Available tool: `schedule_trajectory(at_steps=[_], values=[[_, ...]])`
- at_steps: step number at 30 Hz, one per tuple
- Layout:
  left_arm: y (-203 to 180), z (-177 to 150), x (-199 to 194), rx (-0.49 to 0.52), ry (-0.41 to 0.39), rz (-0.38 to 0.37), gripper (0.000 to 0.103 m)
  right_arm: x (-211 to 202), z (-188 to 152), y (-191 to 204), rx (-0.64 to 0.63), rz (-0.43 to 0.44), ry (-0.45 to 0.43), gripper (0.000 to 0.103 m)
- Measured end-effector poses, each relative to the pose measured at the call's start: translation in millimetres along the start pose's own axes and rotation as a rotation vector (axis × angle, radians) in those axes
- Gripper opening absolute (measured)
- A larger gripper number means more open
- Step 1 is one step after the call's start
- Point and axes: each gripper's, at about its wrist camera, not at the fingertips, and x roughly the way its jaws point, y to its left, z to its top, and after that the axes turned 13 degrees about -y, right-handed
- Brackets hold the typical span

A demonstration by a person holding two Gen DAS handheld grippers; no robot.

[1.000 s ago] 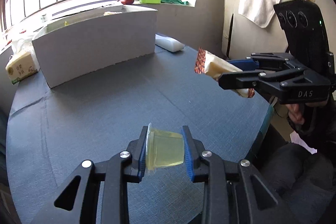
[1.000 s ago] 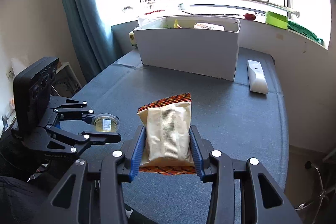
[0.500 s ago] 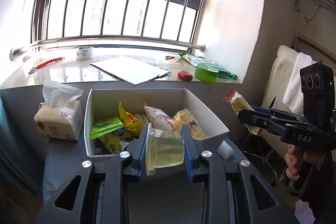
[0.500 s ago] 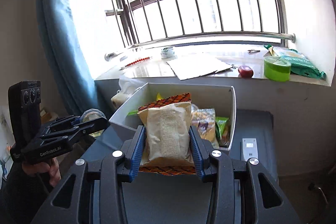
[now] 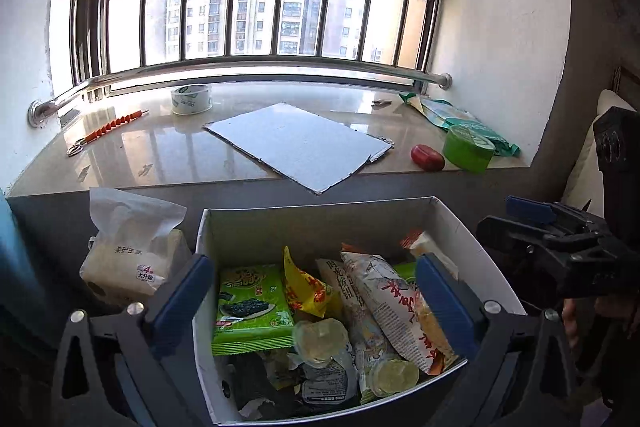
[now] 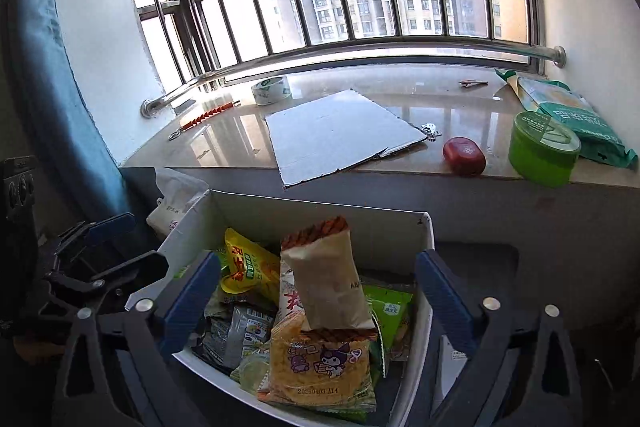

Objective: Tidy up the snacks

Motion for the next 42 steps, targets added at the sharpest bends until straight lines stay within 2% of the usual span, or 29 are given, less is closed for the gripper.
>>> schedule_trajectory(at_steps=[3, 6, 9, 11, 13, 16, 18, 20, 24, 29, 33, 37, 42], values=[[-3, -2, -11, -0.005, -0.004, 0.004, 0.103, -3, -4, -6, 0.013, -0.063, -0.001, 0.103], [-12, -1, -25, 0.029, -0.038, 0.025, 0.103, -10, -8, -6, 0.018, -0.082, -0.002, 0.103], [-23, 1, -44, 0.046, -0.084, 0.095, 0.103, -27, -9, 4, -0.025, -0.104, -0.047, 0.103], [-30, 1, -60, 0.050, -0.109, 0.113, 0.103, -45, -10, 14, -0.063, -0.116, -0.089, 0.103], [-35, 1, -82, 0.037, -0.138, 0.083, 0.103, -68, -12, 26, -0.095, -0.141, -0.143, 0.103], [-48, -2, -112, 0.034, -0.137, 0.025, 0.103, -104, -17, 45, -0.150, -0.207, -0.198, 0.103], [-59, -7, -136, 0.054, -0.153, 0.036, 0.103, -130, -24, 56, -0.177, -0.218, -0.218, 0.103], [-69, -14, -161, 0.065, -0.170, 0.054, 0.103, -159, -34, 67, -0.197, -0.188, -0.249, 0.103], [-82, -27, -209, 0.028, -0.162, 0.051, 0.103, -211, -52, 81, -0.164, -0.094, -0.233, 0.103], [-93, -53, -263, 0.035, -0.173, 0.132, 0.103, -264, -79, 94, -0.140, -0.101, -0.236, 0.103], [-104, -78, -300, 0.034, -0.177, 0.152, 0.103, -296, -101, 96, -0.086, -0.058, -0.213, 0.103], [-113, -98, -321, 0.015, -0.157, 0.129, 0.103, -320, -119, 101, -0.065, -0.048, -0.211, 0.103], [-124, -99, -327, 0.039, -0.154, 0.116, 0.103, -334, -122, 105, -0.083, -0.055, -0.220, 0.103]])
